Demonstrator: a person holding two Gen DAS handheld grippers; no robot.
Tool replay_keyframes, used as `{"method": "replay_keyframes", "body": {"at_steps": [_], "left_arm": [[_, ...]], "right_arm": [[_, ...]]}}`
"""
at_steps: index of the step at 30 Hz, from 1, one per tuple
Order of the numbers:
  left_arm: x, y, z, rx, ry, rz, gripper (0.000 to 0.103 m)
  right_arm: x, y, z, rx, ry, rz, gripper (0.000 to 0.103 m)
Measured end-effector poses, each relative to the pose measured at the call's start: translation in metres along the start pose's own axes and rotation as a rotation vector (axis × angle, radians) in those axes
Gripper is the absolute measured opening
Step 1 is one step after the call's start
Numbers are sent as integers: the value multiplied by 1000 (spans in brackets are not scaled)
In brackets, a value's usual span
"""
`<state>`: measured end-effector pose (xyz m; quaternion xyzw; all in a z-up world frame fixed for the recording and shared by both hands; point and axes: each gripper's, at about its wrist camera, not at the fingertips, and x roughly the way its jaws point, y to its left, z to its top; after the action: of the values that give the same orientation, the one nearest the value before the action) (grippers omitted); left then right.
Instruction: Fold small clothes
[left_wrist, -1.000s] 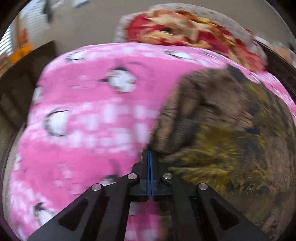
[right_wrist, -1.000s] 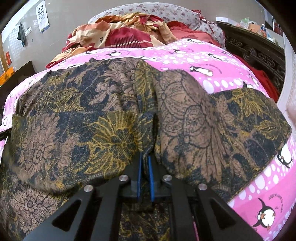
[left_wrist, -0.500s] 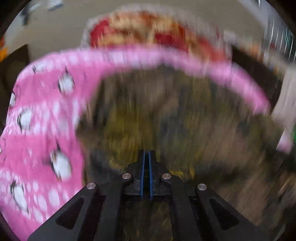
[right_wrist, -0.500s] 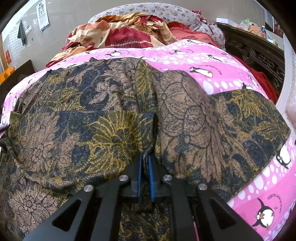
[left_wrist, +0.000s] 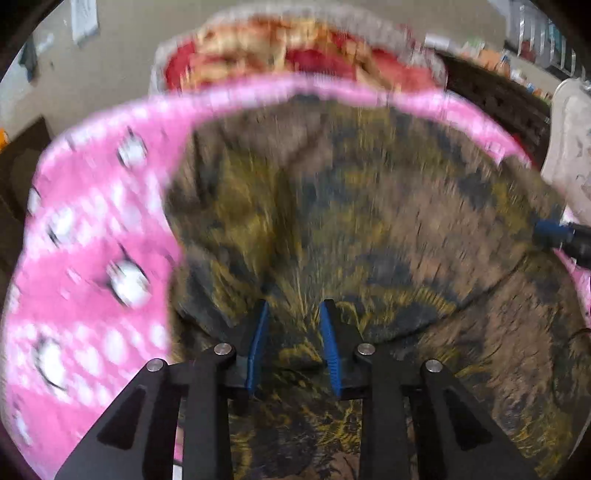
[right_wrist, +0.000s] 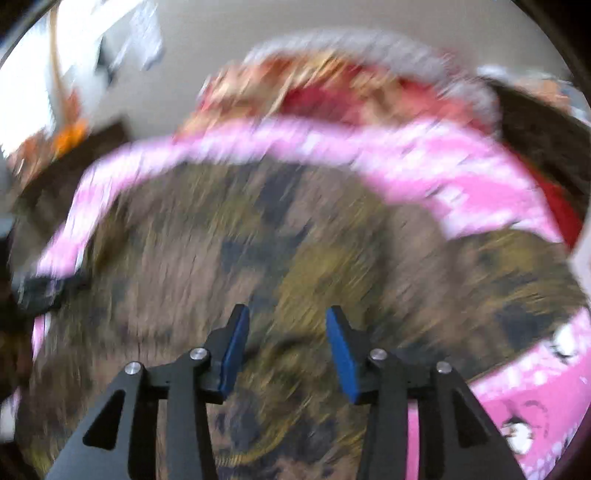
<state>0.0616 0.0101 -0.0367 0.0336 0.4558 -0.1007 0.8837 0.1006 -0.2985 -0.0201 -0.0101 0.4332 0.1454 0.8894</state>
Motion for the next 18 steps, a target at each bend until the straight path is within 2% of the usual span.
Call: {"method": "replay_keyframes", "body": {"at_steps": [1,2,3,5,8,10,11,12,13,15,18], "left_arm": [[-1,1,1,-6,-25,-7,8],[-4,3,2,-17,-21,-15,8],[-7,6,9,-37,-17,-26,8],[-14,13,26,-77,-74,-39,8],[-3,20,60,-126,-112,-23,8],[26,26,76,-155,-76,9,8],[43,31,78,-173,-33,36,8],[54,37,75,-199,-43,23,8],[52,38,74,-198,-73,27,8],[50,33,71,-181,-91,55,8],[43,29,72,-182,-76,73,8]], "right_arm": [[23,-2,-9,-9,133,-11,46],[30,-4,-13,-7,172,-17,45],[21,-5,-9,3,133,-8,45],[10,-7,6,36,102,12,45],[-1,-13,36,76,-30,19,45],[20,-17,51,98,-33,12,45],[35,-18,52,99,-14,-4,45],[51,-21,50,98,16,-28,45],[67,-19,43,93,12,-38,46],[66,-13,39,64,-35,-70,47],[65,-7,34,44,-33,-92,47]]}}
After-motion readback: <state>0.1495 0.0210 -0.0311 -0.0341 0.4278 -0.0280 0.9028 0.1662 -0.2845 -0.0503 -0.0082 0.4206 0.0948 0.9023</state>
